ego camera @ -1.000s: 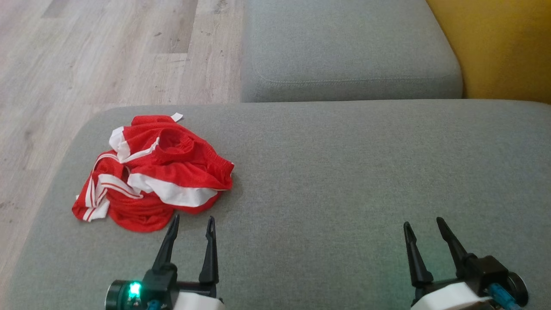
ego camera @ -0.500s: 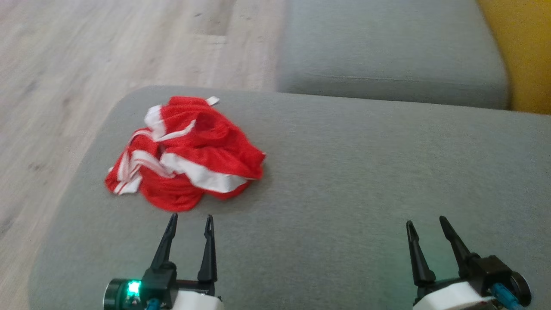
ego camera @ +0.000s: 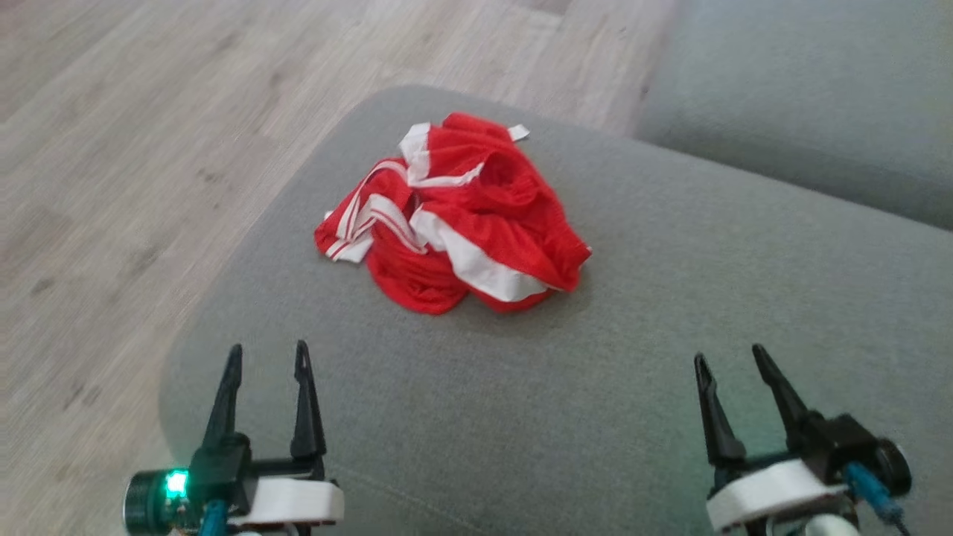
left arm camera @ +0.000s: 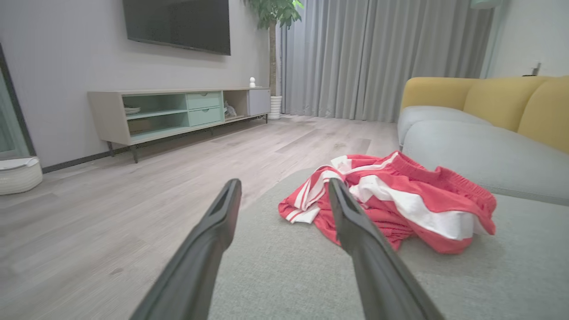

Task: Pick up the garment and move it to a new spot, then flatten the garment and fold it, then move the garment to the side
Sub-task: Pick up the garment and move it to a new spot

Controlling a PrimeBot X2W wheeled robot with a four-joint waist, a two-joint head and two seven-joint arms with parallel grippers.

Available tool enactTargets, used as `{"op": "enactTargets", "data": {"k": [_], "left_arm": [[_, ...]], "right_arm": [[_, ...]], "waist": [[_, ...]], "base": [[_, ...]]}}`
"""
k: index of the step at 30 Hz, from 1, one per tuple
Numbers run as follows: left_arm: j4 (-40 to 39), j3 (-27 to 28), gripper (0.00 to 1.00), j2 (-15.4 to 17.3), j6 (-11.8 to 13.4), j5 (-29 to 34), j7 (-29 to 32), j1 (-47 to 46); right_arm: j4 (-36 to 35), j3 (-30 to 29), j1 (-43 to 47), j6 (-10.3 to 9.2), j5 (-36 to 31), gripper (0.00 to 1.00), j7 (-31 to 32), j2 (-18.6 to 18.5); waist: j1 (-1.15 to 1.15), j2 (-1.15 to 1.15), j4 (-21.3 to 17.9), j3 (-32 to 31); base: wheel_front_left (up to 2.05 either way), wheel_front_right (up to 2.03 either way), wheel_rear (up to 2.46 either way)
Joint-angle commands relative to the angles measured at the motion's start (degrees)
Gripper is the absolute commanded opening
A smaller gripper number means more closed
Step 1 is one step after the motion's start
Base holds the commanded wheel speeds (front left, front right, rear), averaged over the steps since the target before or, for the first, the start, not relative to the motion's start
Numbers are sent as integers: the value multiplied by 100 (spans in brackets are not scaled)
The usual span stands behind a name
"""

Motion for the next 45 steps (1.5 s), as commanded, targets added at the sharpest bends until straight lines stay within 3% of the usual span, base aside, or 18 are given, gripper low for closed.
{"op": "enactTargets", "data": {"k": [1,9,15,19,22,29,37,43,44,45], "left_arm": [[-226,205,100,-1,51,75,-55,-219],[-452,295,100,23,-81,332,-55,-441],[-884,504,100,144,-195,430,-55,-1169],[-804,382,100,246,-572,477,-55,-2390],[12,128,100,322,-971,517,-55,-3234],[2351,-161,100,255,-1332,395,310,-5421],[4386,-433,100,260,-1465,125,963,-6320],[5059,-639,100,193,-1482,-33,817,-6420],[5130,-682,38,197,-1483,-32,703,-6449],[5181,-720,0,219,-1484,-14,561,-6490]], "right_arm": [[-142,121,-315,-4,-44,100,-69,-61],[-140,1,-274,-4,-169,100,-69,-61],[-289,-170,-379,-4,-567,100,-69,-77],[-408,-266,-675,-4,-745,100,-69,-395],[-474,-252,-866,-4,-770,100,-69,-632],[-661,-121,-1299,-4,-732,100,-69,-1027],[-837,-120,-1458,-4,-773,100,-69,-1146],[-848,-172,-1541,-4,-778,100,-69,-1187],[-830,-168,-1570,-4,-781,100,-69,-1170],[-815,-159,-1596,-4,-783,100,-69,-1135]], "waist": [[0,0,129,142],[0,0,301,363],[0,0,26,1100],[0,0,-124,1784],[0,0,-195,2140],[0,0,-421,2801],[0,0,-660,3176],[0,0,-690,3299],[0,0,-701,3289],[0,0,-713,3260]], "base": [[0,0,0],[0,0,0],[0,0,0],[0,0,0],[0,0,0],[0,0,0],[0,0,0],[0,0,0],[0,0,0],[0,0,0]]}}
